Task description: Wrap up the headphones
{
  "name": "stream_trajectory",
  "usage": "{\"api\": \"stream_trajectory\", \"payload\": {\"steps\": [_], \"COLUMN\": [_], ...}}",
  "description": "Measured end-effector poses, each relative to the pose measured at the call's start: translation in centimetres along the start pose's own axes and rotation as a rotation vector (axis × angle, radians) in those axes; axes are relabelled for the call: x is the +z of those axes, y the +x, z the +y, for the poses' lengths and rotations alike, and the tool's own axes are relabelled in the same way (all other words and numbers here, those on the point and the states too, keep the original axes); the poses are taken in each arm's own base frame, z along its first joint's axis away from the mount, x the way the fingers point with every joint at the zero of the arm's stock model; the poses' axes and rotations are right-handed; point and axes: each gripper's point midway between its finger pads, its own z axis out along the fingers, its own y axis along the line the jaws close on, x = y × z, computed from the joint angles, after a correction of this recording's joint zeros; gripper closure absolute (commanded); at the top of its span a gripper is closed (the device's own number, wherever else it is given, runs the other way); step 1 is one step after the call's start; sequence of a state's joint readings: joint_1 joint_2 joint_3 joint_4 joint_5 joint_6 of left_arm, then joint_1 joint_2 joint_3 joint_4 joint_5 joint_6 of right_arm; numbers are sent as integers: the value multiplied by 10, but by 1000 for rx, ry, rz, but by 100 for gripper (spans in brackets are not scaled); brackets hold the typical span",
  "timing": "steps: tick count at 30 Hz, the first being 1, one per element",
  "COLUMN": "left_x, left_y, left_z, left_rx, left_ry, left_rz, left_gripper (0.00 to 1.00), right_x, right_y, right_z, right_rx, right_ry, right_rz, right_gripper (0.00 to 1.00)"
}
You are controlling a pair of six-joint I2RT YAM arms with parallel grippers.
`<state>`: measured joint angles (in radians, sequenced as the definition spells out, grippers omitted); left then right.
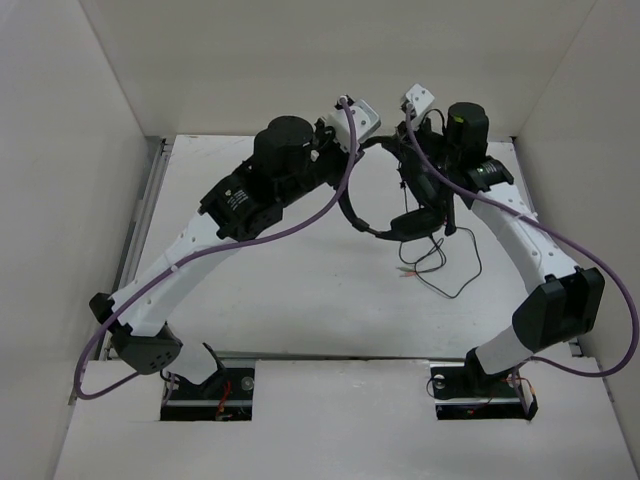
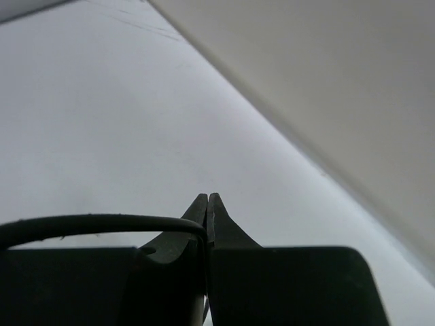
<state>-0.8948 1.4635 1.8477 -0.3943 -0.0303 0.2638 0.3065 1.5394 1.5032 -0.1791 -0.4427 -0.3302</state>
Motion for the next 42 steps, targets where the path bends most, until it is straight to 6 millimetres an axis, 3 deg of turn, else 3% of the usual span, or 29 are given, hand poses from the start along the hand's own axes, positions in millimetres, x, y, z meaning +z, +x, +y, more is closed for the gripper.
{"api": "stream_trajectory", "payload": {"steps": [14, 21, 26, 31, 34, 42], "left_x": [-3, -2, -12, -15, -18, -47], "left_y": [-32, -49, -82, -91, -92, -112], "left_z": [21, 49, 67, 81, 99, 173], "left_rx": [-25, -59, -95, -108, -110, -115], "left_ry": [-42, -108, -154, -189, -244, -509], "left_rz": [-57, -87, -193, -233, -242, -343], "left_gripper": [100, 100, 100, 100, 100, 100], "right_x": [-22, -37, -46, -57, -62, -69], "right_y": [2, -8, -16, -35, -39, -34], "right_z": [103, 128, 140, 159, 171, 207], "right_rx": [486, 648, 764, 800, 823, 872], "right_ry": [-501, -649, -730, -828, -873, -969], "right_rz": [-34, -82, -86, -114, -111, -52], "right_gripper": [98, 87, 76, 74, 73, 72]}}
